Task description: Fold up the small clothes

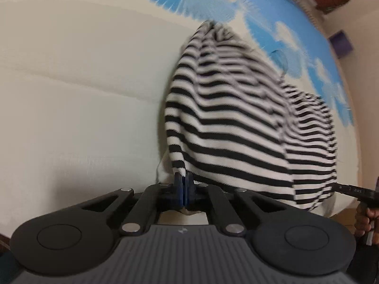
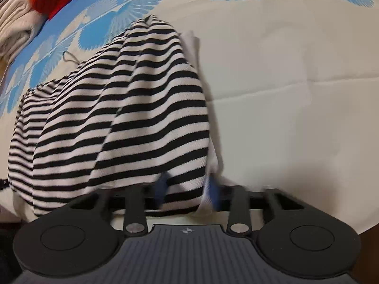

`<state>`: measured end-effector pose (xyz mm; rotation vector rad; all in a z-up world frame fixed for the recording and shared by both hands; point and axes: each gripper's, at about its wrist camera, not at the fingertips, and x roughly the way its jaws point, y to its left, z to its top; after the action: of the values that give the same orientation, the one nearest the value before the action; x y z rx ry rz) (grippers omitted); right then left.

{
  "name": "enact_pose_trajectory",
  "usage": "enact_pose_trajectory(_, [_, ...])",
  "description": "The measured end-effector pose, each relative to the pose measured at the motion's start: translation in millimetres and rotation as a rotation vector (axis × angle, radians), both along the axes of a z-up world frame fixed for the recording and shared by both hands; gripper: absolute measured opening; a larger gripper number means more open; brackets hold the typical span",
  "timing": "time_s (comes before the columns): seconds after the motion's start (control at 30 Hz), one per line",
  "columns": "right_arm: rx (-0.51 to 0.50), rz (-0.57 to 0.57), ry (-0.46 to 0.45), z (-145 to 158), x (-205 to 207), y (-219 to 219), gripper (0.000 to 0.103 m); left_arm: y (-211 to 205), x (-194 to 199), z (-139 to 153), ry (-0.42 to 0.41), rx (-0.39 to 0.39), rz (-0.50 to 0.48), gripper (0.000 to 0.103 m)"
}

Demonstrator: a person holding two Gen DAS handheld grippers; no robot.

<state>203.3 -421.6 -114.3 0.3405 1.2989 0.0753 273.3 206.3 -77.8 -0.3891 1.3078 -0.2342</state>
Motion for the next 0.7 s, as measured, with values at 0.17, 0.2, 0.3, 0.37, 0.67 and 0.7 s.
enact_pose_trajectory(0.17, [0.132,-0.124,-0.225,48.2,-15.4,-34.6,0.009,35.3,-14.6,31.0,-0.117,-0.027,0.122,0.001])
enact_pose_trajectory(0.2, [0.128,-0.140,-0.257,55.4,-20.6,-40.4,0.009,33.4,-15.7,26.6,-0.089,0.016,0.106,0.001])
enact_pose_trajectory(0.3, [0.068,-0.110,-0.125,37.5,-24.3,-41.8,0.009,12.3,-14.4,-5.4,0.076,0.156,-0.032,0.001])
enact_pose_trajectory(0.37, [-0.010,-0.051,-0.030,20.0,-22.7,-31.7,0.009,-3.3,-15.1,-18.1,0.135,0.230,-0.108,0.001])
enact_pose_trajectory(0.67, [-0.136,-0.078,-0.171,40.6,-20.9,-17.0,0.031,-12.5,-5.5,29.0,-0.123,0.168,-0.033,0.040])
enact_pose_trajectory(0.7, [-0.118,-0.082,-0.191,40.6,-20.0,-17.5,0.032,-15.5,-2.8,32.7,-0.154,0.141,-0.038,0.040])
